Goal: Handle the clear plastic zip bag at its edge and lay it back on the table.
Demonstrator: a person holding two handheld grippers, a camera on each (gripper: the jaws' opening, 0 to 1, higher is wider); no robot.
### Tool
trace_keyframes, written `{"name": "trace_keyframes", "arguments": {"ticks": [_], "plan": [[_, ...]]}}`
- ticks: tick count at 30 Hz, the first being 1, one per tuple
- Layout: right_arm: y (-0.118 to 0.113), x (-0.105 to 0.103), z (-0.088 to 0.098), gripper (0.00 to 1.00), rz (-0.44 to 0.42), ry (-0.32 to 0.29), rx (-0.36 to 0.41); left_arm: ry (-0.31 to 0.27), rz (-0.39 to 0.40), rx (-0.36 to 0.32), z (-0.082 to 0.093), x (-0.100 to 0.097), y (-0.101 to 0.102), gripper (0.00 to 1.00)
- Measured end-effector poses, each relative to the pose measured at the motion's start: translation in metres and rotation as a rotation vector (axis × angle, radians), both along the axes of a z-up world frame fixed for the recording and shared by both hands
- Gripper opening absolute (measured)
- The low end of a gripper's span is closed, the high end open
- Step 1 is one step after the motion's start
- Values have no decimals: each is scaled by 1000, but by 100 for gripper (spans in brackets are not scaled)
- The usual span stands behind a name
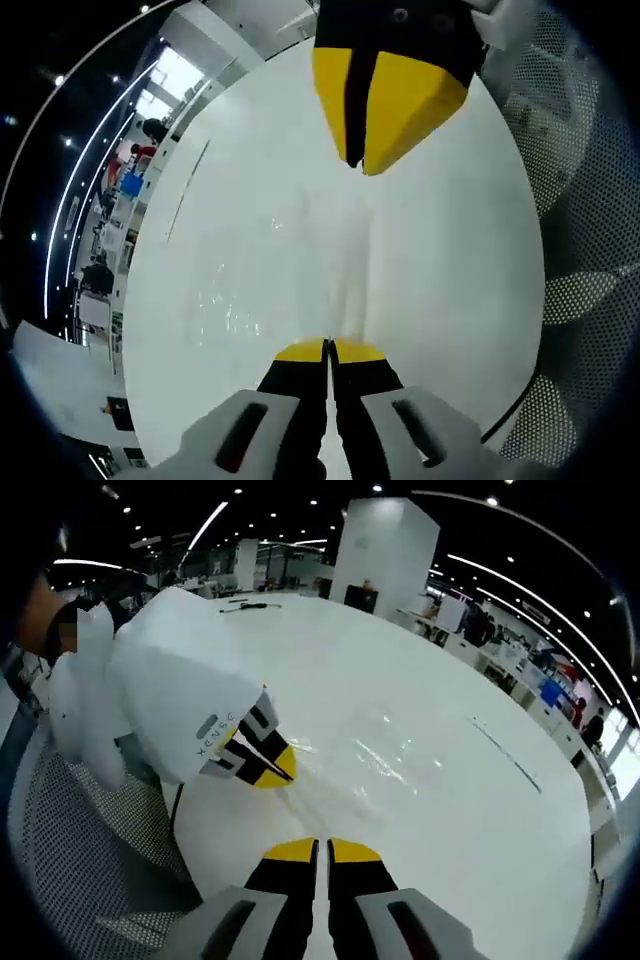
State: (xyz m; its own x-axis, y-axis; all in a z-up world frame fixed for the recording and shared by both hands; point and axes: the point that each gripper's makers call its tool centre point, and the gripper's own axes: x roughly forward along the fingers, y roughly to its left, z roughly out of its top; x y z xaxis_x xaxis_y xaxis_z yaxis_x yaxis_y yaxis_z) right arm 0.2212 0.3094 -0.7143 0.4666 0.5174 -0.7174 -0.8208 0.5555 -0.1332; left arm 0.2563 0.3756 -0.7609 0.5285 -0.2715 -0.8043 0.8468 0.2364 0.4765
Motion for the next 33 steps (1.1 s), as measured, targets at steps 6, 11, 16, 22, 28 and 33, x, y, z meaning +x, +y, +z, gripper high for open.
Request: {"name": "trace_keyframes", "arguments": {"ticks": [6, 11, 16, 22, 28, 33], "plan": [[-11, -7, -7, 1, -45, 31, 5, 11, 22, -7, -2, 0, 0, 0], [-14, -5, -9, 1, -69, 38, 18, 20, 39, -2, -5, -1, 4, 0], [-15, -1, -8, 1, -92, 37, 40, 51, 51, 4, -8, -4, 8, 2], [-17, -4, -13, 1, -117, 56, 60, 84, 83, -14, -10, -9, 10, 4], [-13, 0, -15, 1, -121, 65, 75, 107, 136, -91, -8, -17, 10, 11], [-12, 4, -13, 2, -135, 63, 92, 116, 168, -119, -8, -24, 16, 14]]}}
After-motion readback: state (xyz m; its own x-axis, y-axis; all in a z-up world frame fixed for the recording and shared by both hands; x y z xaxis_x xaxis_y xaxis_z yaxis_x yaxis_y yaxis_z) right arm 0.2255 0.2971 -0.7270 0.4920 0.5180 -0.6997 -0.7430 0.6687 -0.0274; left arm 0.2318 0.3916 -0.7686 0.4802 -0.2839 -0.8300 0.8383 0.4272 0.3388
